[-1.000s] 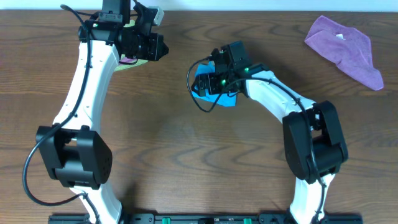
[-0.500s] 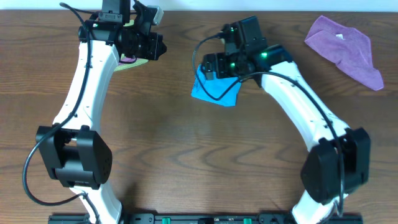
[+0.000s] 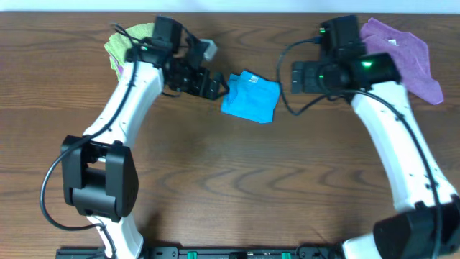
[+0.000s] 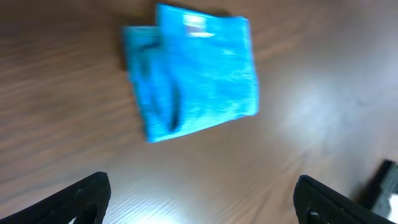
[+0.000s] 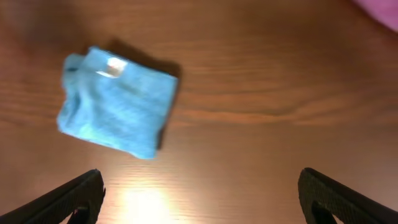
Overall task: Fold the cloth
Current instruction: 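Grasp the folded blue cloth's edge with the left gripper, then lift the blue cloth with the left gripper onto the green-pink stack, then lower the blue cloth onto the stack and open the left gripper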
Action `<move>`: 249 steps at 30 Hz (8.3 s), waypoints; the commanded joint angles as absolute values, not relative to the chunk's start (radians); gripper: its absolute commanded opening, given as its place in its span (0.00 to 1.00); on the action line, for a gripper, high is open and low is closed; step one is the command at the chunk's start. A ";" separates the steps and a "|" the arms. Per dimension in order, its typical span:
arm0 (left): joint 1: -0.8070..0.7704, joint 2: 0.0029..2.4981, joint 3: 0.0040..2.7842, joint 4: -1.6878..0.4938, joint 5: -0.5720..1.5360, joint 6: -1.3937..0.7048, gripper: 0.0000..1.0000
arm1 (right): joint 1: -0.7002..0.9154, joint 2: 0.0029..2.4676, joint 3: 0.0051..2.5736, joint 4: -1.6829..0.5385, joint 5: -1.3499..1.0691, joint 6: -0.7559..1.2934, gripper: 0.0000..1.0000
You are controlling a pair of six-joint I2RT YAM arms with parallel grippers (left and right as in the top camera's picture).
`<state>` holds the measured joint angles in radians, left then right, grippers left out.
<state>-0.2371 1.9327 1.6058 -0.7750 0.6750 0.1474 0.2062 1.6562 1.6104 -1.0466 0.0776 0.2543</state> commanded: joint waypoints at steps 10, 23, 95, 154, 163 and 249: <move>-0.341 1.921 1.579 -0.733 0.516 0.064 0.95 | 0.093 1.427 1.604 -1.245 0.201 0.182 0.99; -0.326 1.921 1.401 -0.615 0.511 -0.010 0.95 | 0.092 0.734 1.087 -1.193 0.144 0.191 0.99; -0.315 2.189 1.910 -0.641 0.538 -0.048 0.06 | 0.092 0.725 1.011 -1.176 0.019 0.227 0.99; 0.085 2.189 2.174 -0.876 0.287 0.527 0.06 | 0.092 0.881 1.011 -1.096 -0.015 0.232 0.99; 0.094 2.190 2.174 -0.879 0.242 0.546 0.06 | 0.092 0.881 1.011 -1.096 -0.035 0.232 0.99; 0.028 2.302 2.162 -0.728 -0.079 0.109 0.06 | 0.092 0.881 1.011 -1.134 -0.027 0.228 0.99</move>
<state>0.0078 2.3062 2.1456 -0.7280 -0.0601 0.0982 0.0937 0.8852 1.0176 -1.1328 -0.0299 0.2268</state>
